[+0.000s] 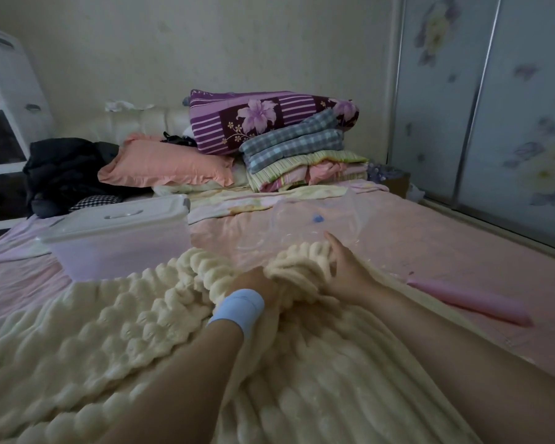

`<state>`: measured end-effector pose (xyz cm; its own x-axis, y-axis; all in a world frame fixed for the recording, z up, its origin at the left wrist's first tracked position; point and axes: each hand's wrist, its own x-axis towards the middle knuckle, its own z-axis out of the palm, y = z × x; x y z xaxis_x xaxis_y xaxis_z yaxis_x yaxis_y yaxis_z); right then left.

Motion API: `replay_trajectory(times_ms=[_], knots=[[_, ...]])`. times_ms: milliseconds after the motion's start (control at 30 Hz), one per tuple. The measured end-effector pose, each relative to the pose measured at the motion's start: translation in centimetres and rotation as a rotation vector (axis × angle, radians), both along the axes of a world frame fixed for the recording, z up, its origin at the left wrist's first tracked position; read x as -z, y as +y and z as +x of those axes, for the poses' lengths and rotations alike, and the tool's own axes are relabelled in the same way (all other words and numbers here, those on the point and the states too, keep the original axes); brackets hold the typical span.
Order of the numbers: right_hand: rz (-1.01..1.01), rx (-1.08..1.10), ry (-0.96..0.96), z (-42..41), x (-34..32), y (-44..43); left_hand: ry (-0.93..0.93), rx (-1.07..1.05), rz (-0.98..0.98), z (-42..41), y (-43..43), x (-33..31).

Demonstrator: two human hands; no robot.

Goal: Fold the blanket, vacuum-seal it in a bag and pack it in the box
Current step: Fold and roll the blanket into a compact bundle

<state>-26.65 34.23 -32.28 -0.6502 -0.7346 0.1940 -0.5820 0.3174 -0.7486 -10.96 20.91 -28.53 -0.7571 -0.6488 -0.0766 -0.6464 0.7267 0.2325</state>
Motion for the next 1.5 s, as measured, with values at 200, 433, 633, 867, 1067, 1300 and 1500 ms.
replay_trajectory(times_ms=[200,433,633,867,1067,1300,1500], knots=[[0.642,0.026,0.587,-2.1,2.0,-4.9,-0.481,0.088,0.147,-2.0,-0.3,-3.7],[0.452,0.044,-0.227,-9.5,-6.0,-11.4,-0.073,-0.033,0.732,-9.6,-9.0,-6.7],[-0.33,0.091,-0.726,-17.9,-10.7,-11.2,0.752,0.269,1.405,-16.1,-9.4,-12.6],[0.039,0.239,-0.229,-15.4,-5.2,-5.8,0.368,0.062,0.396,-14.3,-9.2,-2.9],[0.221,0.012,0.215,-8.7,0.7,-7.9,-0.073,0.068,-0.083,-7.6,-10.7,4.6],[0.283,0.047,0.755,-8.1,0.9,-13.7,-0.012,0.008,-0.435,-4.2,-14.2,6.3],[0.466,0.092,0.808,-10.0,3.1,-19.8,-0.038,-0.131,-0.533,-4.2,-20.1,9.0]])
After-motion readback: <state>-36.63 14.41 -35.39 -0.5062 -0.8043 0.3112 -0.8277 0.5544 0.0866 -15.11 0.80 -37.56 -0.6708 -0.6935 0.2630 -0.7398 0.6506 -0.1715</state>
